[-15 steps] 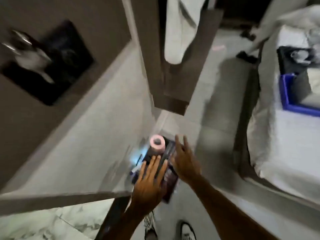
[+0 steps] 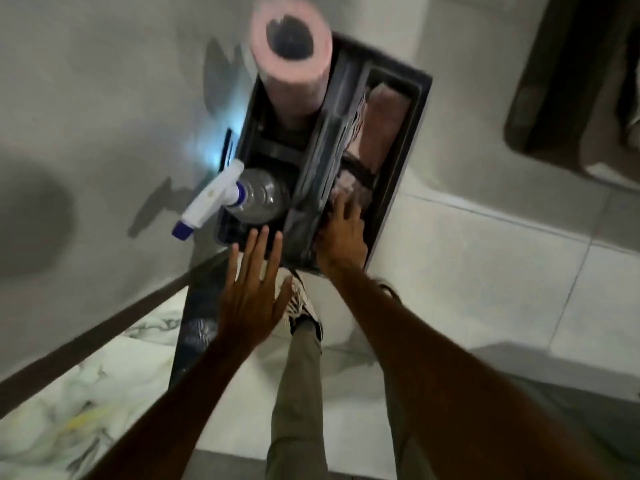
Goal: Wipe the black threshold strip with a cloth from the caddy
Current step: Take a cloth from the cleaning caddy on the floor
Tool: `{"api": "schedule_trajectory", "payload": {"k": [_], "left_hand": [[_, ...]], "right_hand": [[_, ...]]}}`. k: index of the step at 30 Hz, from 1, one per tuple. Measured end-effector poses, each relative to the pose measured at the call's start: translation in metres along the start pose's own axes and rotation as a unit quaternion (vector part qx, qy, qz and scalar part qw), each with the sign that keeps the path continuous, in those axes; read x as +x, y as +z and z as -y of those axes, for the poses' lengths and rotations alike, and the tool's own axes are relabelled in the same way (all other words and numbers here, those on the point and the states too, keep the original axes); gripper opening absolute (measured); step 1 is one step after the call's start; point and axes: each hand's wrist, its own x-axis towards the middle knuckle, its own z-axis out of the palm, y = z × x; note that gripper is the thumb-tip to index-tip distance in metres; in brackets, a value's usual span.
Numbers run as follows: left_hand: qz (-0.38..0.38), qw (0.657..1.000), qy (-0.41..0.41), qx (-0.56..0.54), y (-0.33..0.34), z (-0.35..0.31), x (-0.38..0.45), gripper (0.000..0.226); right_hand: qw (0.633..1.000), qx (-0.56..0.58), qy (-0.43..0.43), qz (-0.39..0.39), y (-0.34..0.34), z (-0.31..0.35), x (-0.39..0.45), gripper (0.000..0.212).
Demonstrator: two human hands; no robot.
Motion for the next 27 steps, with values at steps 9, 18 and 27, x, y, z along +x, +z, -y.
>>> {"api": "schedule_trajectory", "payload": {"k": [9, 18, 27], "left_hand": [[-0.053, 0.998, 0.013, 0.013, 0.04, 0.013, 0.004, 0.073], [-0.081, 0.996, -0.036, -0.019, 0.022, -0.007, 0.002, 0.069], [-0.118, 0.982, -0.147, -0.025, -0.038, -0.067, -0.047, 0.069]], "right_hand": [[0.992, -0.095, 0.003, -0.083, 0.029, -0.011, 0.033, 0.092], [0.989, -0.053, -0.062, -0.124, 0.01, -0.009, 0.019, 0.069], [0.976, 0.019, -0.144, -0.162, -0.066, 0.0, -0.057, 0.043]]}}
